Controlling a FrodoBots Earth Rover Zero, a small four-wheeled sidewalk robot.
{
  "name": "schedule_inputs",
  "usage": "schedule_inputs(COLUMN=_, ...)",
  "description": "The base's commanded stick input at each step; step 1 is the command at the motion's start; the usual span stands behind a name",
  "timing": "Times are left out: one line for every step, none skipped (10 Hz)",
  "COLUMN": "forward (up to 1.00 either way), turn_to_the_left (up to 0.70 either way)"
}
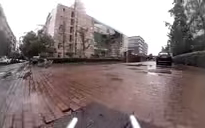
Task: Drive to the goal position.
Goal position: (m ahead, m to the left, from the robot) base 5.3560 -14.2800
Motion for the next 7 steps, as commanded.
schedule_inputs(forward=0.7, turn_to_the_left=-0.14)
schedule_inputs(forward=0.7, turn_to_the_left=-0.14)
schedule_inputs(forward=0.7, turn_to_the_left=-0.14)
schedule_inputs(forward=0.7, turn_to_the_left=-0.14)
schedule_inputs(forward=0.7, turn_to_the_left=-0.14)
schedule_inputs(forward=0.7, turn_to_the_left=-0.14)
schedule_inputs(forward=0.7, turn_to_the_left=-0.14)
